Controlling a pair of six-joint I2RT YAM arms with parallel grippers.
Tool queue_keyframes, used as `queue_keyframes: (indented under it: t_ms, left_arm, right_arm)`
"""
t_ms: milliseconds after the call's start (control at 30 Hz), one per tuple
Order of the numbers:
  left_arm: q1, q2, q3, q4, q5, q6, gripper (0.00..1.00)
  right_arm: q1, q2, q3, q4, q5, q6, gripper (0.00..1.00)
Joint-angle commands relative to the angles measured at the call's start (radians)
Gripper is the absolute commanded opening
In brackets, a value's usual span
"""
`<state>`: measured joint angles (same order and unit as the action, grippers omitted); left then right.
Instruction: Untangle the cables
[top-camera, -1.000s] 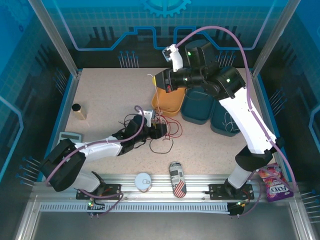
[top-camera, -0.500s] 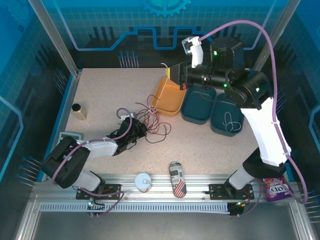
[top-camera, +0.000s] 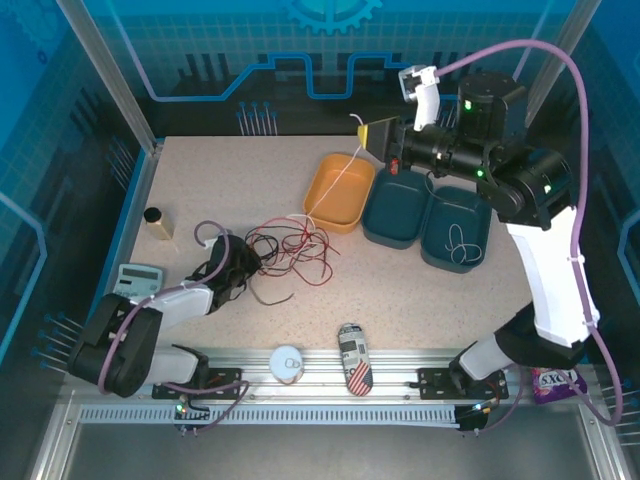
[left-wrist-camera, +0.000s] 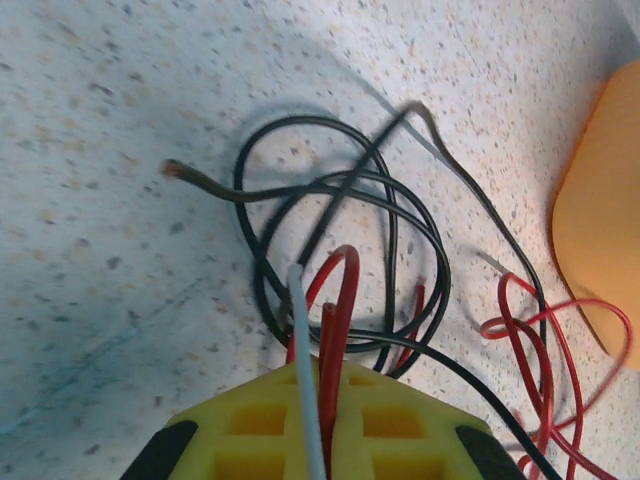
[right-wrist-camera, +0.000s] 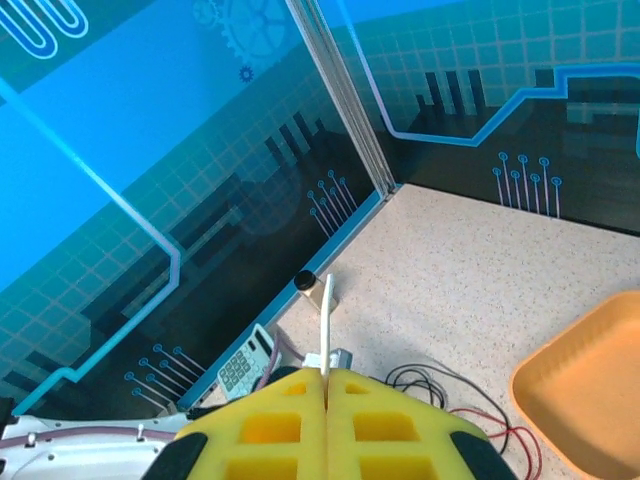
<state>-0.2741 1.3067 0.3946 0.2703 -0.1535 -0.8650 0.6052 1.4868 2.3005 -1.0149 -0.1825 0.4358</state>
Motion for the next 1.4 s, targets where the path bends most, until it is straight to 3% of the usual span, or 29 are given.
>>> queue_keyframes:
  t_ms: [0, 167, 367, 400, 567, 700, 933, 1100, 1200, 1367]
  left_arm:
    - [0.034, -0.039, -0.019, -0.047, -0.012, 0.017, 0.00]
    - [0.077, -0.046, 0.006, -0.054, -0.003, 0.041, 0.00]
    - [0.113, -0.026, 0.070, -0.060, 0.030, 0.093, 0.00]
    - [0.114, -0.027, 0.083, -0.062, 0.051, 0.112, 0.04]
    - [0.109, -0.083, 0.113, -0.049, 0.220, 0.181, 0.48]
    - [0.066, -0.179, 0.115, -0.090, 0.289, 0.250, 0.67]
    - [-0.115, -0.306, 0.138, -0.152, 0.317, 0.478, 0.66]
    - [-0.207, -0.261, 0.152, -0.066, 0.386, 0.465, 0.72]
    - [-0.267, -0.230, 0.173, -0.025, 0.355, 0.460, 0.78]
    - [-0.293, -0.117, 0.224, 0.018, 0.363, 0.449, 0.81]
  right_arm:
    - [-0.011, -0.048, -0.120, 0.004, 0.055, -0.007, 0.00]
    - [-0.026, -0.085, -0.362, -0.016, 0.138, 0.023, 0.00]
    - [-0.046, -0.138, -0.526, 0.040, 0.078, 0.064, 0.00]
    - [-0.047, -0.139, -0.529, 0.046, 0.071, 0.064, 0.00]
    - [-0.047, -0.143, -0.521, 0.088, 0.034, 0.076, 0.00]
    - [-0.047, -0.137, -0.518, 0.124, 0.010, 0.096, 0.00]
    - [-0.047, -0.128, -0.500, 0.157, -0.022, 0.115, 0.00]
    - [-0.047, -0.128, -0.492, 0.157, -0.024, 0.119, 0.00]
    - [-0.045, -0.131, -0.494, 0.163, -0.030, 0.124, 0.00]
    - [-0.042, -0.136, -0.506, 0.186, -0.049, 0.138, 0.00]
